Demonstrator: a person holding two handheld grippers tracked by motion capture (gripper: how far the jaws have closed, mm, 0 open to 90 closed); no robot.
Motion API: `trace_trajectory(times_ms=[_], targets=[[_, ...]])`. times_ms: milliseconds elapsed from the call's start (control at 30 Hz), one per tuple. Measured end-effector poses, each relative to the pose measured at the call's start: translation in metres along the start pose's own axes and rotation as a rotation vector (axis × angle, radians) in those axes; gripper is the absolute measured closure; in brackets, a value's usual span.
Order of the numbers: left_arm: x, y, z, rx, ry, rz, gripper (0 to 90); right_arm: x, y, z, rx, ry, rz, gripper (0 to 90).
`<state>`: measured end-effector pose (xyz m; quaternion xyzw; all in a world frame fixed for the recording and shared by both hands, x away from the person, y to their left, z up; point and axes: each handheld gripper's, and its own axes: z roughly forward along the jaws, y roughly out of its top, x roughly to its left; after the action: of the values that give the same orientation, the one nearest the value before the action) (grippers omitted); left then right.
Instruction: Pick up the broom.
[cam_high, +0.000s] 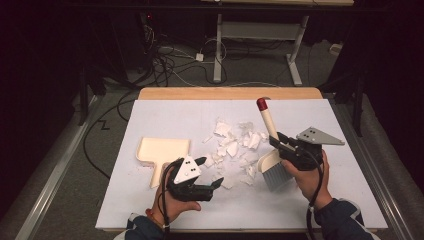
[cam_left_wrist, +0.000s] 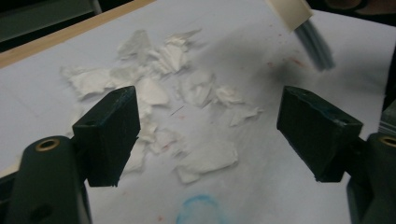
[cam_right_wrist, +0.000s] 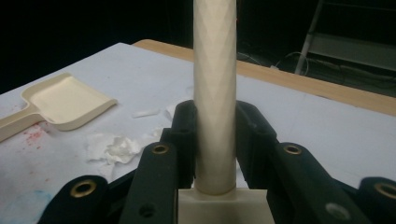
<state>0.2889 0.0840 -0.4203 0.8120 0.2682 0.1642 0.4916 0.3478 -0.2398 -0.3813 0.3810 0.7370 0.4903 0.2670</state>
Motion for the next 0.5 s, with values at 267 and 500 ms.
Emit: trace_trajectory(times_ms=[267,500], targets=[[-0.030,0.020,0.032,0.018,-0.066,0.023,20.7,0.034,0.002,0.001,-0.056,0.046,-0.051,72.0],[-0.043,0.031,0.053,-0.003,-0.089,-0.010,21.9,0.051,0.000,-0.001,-0.084,0.076,-0.091,71.9]])
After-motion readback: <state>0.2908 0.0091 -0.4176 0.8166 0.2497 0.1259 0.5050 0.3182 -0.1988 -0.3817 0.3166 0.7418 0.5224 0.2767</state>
